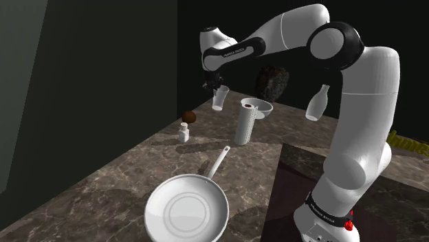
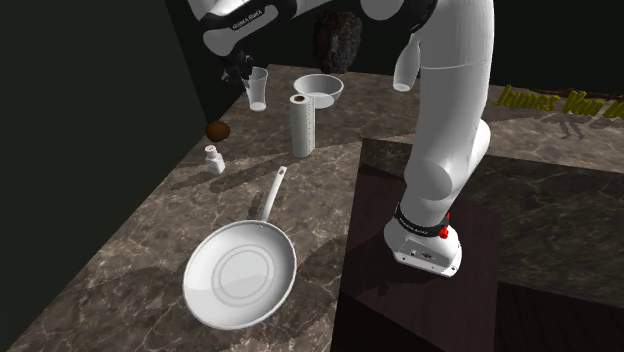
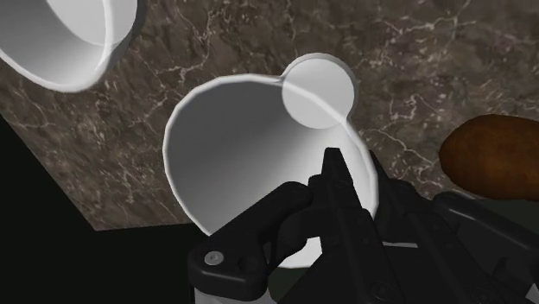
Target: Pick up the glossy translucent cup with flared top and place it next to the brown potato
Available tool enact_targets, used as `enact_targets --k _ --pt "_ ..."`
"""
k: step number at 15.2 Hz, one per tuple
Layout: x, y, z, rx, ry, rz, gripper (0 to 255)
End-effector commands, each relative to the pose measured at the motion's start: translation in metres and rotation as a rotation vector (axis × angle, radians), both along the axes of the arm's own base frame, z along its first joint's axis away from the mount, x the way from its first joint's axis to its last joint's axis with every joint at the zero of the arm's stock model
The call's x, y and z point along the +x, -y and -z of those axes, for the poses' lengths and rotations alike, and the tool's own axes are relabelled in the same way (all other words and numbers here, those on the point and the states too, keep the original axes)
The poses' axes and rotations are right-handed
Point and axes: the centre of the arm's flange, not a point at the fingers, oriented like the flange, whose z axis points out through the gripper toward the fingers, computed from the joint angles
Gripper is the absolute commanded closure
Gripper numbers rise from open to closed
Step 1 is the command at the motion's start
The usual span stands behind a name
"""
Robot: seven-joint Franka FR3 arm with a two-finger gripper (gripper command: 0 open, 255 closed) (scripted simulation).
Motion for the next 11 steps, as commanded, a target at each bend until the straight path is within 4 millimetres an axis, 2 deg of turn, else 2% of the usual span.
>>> enact_targets --k 1,11 --pt "-0.001 0.000 0.010 0.000 0.001 0.000 255" --pt "-0.001 0.000 0.063 0.000 0.001 0.000 255"
